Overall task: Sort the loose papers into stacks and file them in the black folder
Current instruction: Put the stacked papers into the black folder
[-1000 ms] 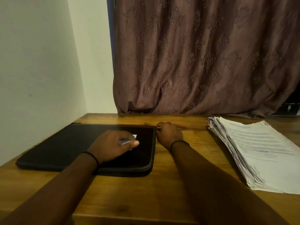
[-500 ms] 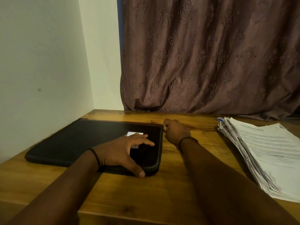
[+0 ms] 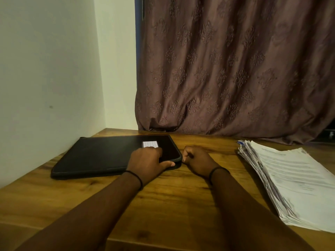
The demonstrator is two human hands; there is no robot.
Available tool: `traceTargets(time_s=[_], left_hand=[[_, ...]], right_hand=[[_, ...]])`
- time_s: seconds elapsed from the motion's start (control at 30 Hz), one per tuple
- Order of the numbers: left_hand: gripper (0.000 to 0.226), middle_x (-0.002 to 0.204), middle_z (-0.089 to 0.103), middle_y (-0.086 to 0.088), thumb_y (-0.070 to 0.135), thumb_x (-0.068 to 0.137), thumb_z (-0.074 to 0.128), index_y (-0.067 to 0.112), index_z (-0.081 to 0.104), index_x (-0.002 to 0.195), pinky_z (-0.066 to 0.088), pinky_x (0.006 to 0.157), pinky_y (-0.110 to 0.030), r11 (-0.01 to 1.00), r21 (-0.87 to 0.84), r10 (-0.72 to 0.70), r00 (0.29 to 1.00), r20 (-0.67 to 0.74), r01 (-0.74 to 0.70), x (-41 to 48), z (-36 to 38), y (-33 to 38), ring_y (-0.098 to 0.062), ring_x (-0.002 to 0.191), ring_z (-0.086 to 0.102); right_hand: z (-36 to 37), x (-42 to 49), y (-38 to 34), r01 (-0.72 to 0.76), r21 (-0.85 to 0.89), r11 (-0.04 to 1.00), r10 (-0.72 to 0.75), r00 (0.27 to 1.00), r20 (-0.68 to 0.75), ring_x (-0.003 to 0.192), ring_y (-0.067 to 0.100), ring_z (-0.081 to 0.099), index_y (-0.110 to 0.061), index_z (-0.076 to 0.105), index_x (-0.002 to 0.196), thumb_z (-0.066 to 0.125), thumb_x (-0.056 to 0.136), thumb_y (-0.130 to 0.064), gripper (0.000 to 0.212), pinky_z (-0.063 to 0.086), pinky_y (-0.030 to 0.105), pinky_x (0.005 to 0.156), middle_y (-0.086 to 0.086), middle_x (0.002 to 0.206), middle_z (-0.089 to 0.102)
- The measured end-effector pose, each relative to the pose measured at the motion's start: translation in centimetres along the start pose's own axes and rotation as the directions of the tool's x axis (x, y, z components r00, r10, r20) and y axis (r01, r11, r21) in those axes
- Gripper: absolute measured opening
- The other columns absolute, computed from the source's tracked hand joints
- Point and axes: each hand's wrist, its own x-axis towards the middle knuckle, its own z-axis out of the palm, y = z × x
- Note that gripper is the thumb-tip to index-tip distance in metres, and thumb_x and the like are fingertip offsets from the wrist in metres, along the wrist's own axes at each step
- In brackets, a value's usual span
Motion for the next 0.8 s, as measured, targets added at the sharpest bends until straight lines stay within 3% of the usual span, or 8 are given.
traceTargets(time_s=[0.13, 0.23, 0.3, 0.47, 0.6, 0.7, 0.8], left_hand=[[0.045, 0.103, 0.068, 0.007, 0.064, 0.086, 0.054, 0.03, 0.063, 0.113, 0.052, 0.077, -0.028, 0.992, -0.102, 0.086, 0.994, 0.06, -0.08, -0.2, -0.1, -1.5, -0.009, 0.088, 0.06], [0.05, 0.111, 0.065, 0.009, 0.064, 0.085, 0.056, 0.033, 0.057, 0.124, 0.051, 0.085, -0.027, 0.983, -0.181, 0.022, 0.99, 0.14, 0.004, -0.9, -0.8, -3.7, -0.007, 0.096, 0.059], [0.054, 0.108, 0.064, 0.01, 0.07, 0.084, 0.051, 0.034, 0.054, 0.124, 0.05, 0.082, -0.026, 0.992, -0.122, -0.015, 0.983, 0.181, 0.037, -1.1, -1.0, -4.6, -0.005, 0.09, 0.057], [0.056, 0.095, 0.064, 0.004, 0.071, 0.092, 0.03, 0.027, 0.057, 0.113, 0.054, 0.076, -0.033, 0.986, 0.167, -0.008, 0.979, 0.202, -0.027, -0.5, 0.0, -3.6, -0.012, 0.082, 0.059], [0.055, 0.095, 0.064, 0.0, 0.065, 0.096, 0.026, 0.022, 0.058, 0.111, 0.054, 0.075, -0.035, 0.967, 0.253, -0.03, 0.976, 0.216, -0.026, 0.6, 0.6, -2.5, -0.016, 0.082, 0.06], [0.052, 0.092, 0.064, 0.001, 0.064, 0.096, 0.029, 0.023, 0.058, 0.11, 0.054, 0.074, -0.033, 0.974, 0.222, -0.004, 0.979, 0.205, -0.042, 0.8, 0.5, -2.2, -0.015, 0.081, 0.06], [0.043, 0.082, 0.062, 0.007, 0.06, 0.097, 0.034, 0.03, 0.062, 0.106, 0.049, 0.069, -0.028, 0.999, 0.029, -0.036, 0.99, 0.136, 0.033, 0.4, 0.2, -3.6, -0.01, 0.076, 0.058]], right_hand=[[0.0, -0.3, 0.0, -0.12, 0.027, 0.992, 0.123, 0.984, -0.132, 0.073, 0.013, 0.055, -0.022, 0.055, 0.069, 0.058, 0.087, -0.01, 0.023, 0.046, 0.03, 0.067, -0.007, 0.074, 0.063], [-0.5, -0.3, 0.2, -0.245, -0.029, 0.969, 0.229, 0.937, -0.262, 0.075, 0.02, 0.057, -0.019, 0.054, 0.075, 0.051, 0.087, -0.013, 0.014, 0.05, 0.035, 0.069, -0.005, 0.076, 0.062], [-1.0, -0.3, 0.3, -0.315, -0.052, 0.948, 0.285, 0.906, -0.313, 0.076, 0.023, 0.057, -0.018, 0.054, 0.078, 0.049, 0.088, -0.016, 0.012, 0.051, 0.036, 0.07, -0.001, 0.079, 0.062], [-1.3, -0.5, 0.3, -0.365, -0.049, 0.93, 0.338, 0.899, -0.28, 0.083, 0.026, 0.061, -0.017, 0.062, 0.074, 0.054, 0.089, -0.017, 0.017, 0.045, 0.029, 0.07, 0.006, 0.084, 0.066], [0.8, -0.6, -2.0, -0.223, -0.01, 0.975, 0.219, 0.963, -0.159, 0.079, 0.016, 0.063, -0.02, 0.067, 0.067, 0.066, 0.085, -0.02, 0.018, 0.053, 0.03, 0.076, -0.001, 0.076, 0.069], [1.9, -0.4, -3.6, -0.176, -0.062, 0.982, 0.168, 0.979, -0.114, 0.082, 0.012, 0.064, -0.023, 0.067, 0.067, 0.064, 0.086, -0.023, 0.019, 0.055, 0.033, 0.078, -0.004, 0.08, 0.071], [1.2, -0.3, -3.0, -0.231, -0.04, 0.972, 0.222, 0.963, -0.154, 0.085, 0.015, 0.064, -0.024, 0.065, 0.065, 0.065, 0.085, -0.024, 0.021, 0.055, 0.034, 0.079, -0.004, 0.083, 0.071]])
